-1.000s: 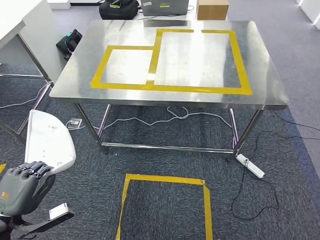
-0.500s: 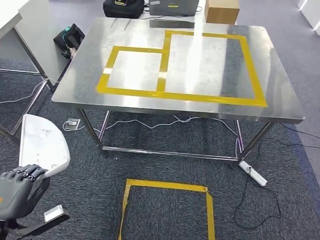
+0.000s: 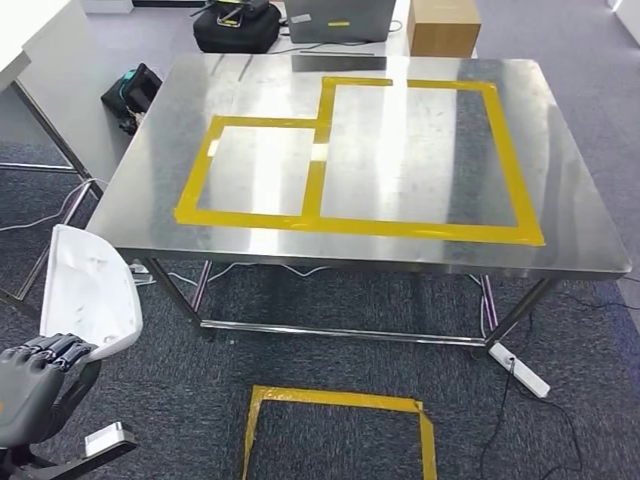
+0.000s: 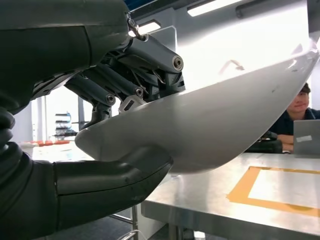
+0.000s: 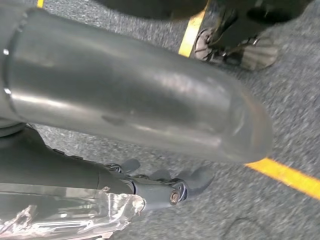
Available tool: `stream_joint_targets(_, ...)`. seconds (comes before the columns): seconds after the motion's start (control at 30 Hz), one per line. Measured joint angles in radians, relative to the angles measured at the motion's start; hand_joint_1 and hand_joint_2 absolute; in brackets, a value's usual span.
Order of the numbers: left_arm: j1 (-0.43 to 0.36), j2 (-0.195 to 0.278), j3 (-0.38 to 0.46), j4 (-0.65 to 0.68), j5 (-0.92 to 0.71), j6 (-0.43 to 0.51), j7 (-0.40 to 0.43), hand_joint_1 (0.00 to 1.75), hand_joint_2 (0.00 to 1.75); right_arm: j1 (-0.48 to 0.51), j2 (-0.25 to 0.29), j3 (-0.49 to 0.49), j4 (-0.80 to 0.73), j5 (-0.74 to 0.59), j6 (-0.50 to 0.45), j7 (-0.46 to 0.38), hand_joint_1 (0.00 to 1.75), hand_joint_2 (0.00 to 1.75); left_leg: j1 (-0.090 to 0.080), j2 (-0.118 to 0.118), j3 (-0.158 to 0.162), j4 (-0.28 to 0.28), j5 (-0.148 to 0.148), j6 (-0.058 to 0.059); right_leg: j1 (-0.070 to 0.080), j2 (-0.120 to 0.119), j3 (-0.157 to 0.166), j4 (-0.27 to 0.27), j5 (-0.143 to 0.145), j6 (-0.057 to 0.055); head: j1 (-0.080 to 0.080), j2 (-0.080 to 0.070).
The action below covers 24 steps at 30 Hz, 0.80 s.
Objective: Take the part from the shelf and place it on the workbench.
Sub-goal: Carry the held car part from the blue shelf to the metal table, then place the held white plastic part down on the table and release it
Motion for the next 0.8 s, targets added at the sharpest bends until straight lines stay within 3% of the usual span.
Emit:
stream_joint_targets(0.07,0.003,0.001,0.0,0.0,0.002,0.0,0.0,1.5,1.75,0.002,0.002,0.001,0.0,0.001,0.0,0.001,0.0,0.0,0.006,0.0,-0.08,0.046,-0.085,-0.01,-0.007,0.002,0.038,-0.009,-0.025,0.002,-0.001,0.0)
stream_joint_targets(0.1,0.004,0.002,0.0,0.0,0.004,0.0,0.0,1.5,1.75,0.003,0.002,0.002,0.0,0.001,0.001,0.002,0.0,0.0,0.009,0.0,-0.105,0.035,-0.112,-0.013,-0.011,0.004,0.06,-0.012,-0.04,0.005,0.0,0.0)
stream_joint_targets(0.13,0.005,0.002,0.001,0.0,0.005,0.0,0.0,1.5,1.75,0.004,0.003,0.002,0.0,0.002,0.001,0.003,0.0,0.0,0.012,0.001,-0.119,0.006,-0.108,-0.018,-0.016,0.006,0.082,-0.013,-0.057,0.008,-0.001,0.0)
stream_joint_targets(0.17,0.006,0.003,0.001,0.0,0.006,0.0,0.0,1.5,1.75,0.005,0.004,0.003,0.0,0.002,0.001,0.003,0.0,0.0,0.016,0.004,-0.126,-0.039,-0.055,-0.024,-0.02,0.008,0.1,-0.014,-0.075,0.015,-0.001,0.0)
stream_joint_targets(0.23,0.009,0.002,0.001,0.002,0.008,0.0,0.0,1.5,1.75,0.006,0.004,0.003,0.0,0.002,0.001,0.005,0.0,0.0,0.024,0.016,-0.133,-0.149,0.111,-0.03,-0.023,0.012,0.138,-0.012,-0.112,0.028,-0.007,0.0)
stream_joint_targets(0.27,0.011,0.002,0.0,0.003,0.008,0.0,0.0,1.5,1.75,0.007,0.005,0.003,0.0,0.003,0.001,0.005,0.0,0.0,0.027,0.022,-0.132,-0.185,0.175,-0.027,-0.022,0.012,0.155,-0.018,-0.129,0.036,-0.008,0.0)
stream_joint_targets(0.3,0.011,0.002,0.001,0.004,0.009,0.001,0.0,1.5,1.75,0.006,0.005,0.004,0.0,0.004,0.001,0.006,0.0,0.0,0.028,0.024,-0.128,-0.205,0.201,-0.02,-0.02,0.012,0.173,-0.019,-0.134,0.044,-0.01,0.0)
stream_joint_targets(0.33,0.01,0.004,0.003,0.004,0.009,0.001,-0.001,1.5,1.75,0.005,0.005,0.004,0.0,0.005,0.001,0.006,0.0,0.0,0.027,0.023,-0.116,-0.207,0.203,-0.011,-0.02,0.012,0.179,-0.015,-0.131,0.052,-0.008,0.0)
stream_joint_targets(0.4,0.01,0.006,0.007,0.004,0.013,0.003,-0.003,1.5,1.75,0.0,0.005,0.005,0.001,0.007,0.0,0.005,0.0,0.0,0.03,0.017,-0.092,-0.212,0.194,0.006,-0.021,0.006,0.153,0.057,-0.104,0.066,-0.002,0.0)
stream_joint_targets(0.47,0.01,0.007,0.009,0.004,0.028,0.007,-0.017,1.5,1.75,-0.005,0.005,0.007,0.001,0.009,0.0,0.004,0.0,0.0,0.031,0.015,-0.071,-0.214,0.184,0.019,-0.021,0.001,0.069,0.18,-0.109,0.071,0.004,0.0)
stream_joint_targets(0.53,0.012,0.006,0.009,0.004,0.048,0.013,-0.039,1.5,1.75,-0.007,0.005,0.01,0.001,0.012,0.0,0.002,0.0,0.0,0.03,0.012,-0.053,-0.214,0.167,0.025,-0.021,-0.001,-0.016,0.264,-0.182,0.072,0.007,0.0)
stream_joint_targets(0.6,0.014,0.005,0.009,0.004,0.064,0.021,-0.06,1.5,1.75,-0.006,0.005,0.012,0.001,0.014,0.0,0.002,0.0,0.0,0.03,0.008,-0.029,-0.214,0.144,0.024,-0.021,-0.001,-0.068,0.268,-0.255,0.071,0.011,0.0)
stream_joint_targets(0.63,0.015,0.005,0.009,0.004,0.072,0.024,-0.072,1.5,1.75,-0.006,0.005,0.013,0.001,0.015,-0.001,0.001,0.0,0.0,0.03,0.007,-0.013,-0.214,0.131,0.023,-0.021,-0.002,-0.079,0.237,-0.252,0.071,0.013,0.0)
stream_joint_targets(0.67,0.016,0.004,0.008,0.004,0.079,0.027,-0.086,1.5,1.75,-0.006,0.005,0.014,0.001,0.016,-0.001,0.001,0.0,0.0,0.03,0.006,0.004,-0.214,0.118,0.02,-0.021,-0.003,-0.081,0.189,-0.212,0.071,0.014,0.0)
stream_joint_targets(0.73,0.013,0.004,0.005,0.005,0.089,0.03,-0.113,1.5,1.75,-0.006,0.006,0.016,0.002,0.021,-0.002,0.003,0.0,0.0,0.028,0.006,0.029,-0.212,0.093,0.011,-0.021,-0.009,-0.08,0.09,-0.075,0.065,0.016,0.0)
stream_joint_targets(0.77,0.009,0.004,0.002,0.005,0.091,0.03,-0.125,1.5,1.75,-0.006,0.007,0.018,0.004,0.024,-0.002,0.004,0.0,0.0,0.026,0.005,0.036,-0.212,0.083,0.005,-0.02,-0.011,-0.077,0.062,-0.02,0.058,0.016,0.0)
stream_joint_targets(0.8,0.002,0.004,-0.003,0.006,0.091,0.028,-0.134,1.5,1.75,-0.007,0.008,0.021,0.004,0.026,-0.003,0.005,0.0,0.0,0.025,0.005,0.04,-0.212,0.078,-0.002,-0.019,-0.013,-0.075,0.048,0.012,0.051,0.016,0.0)
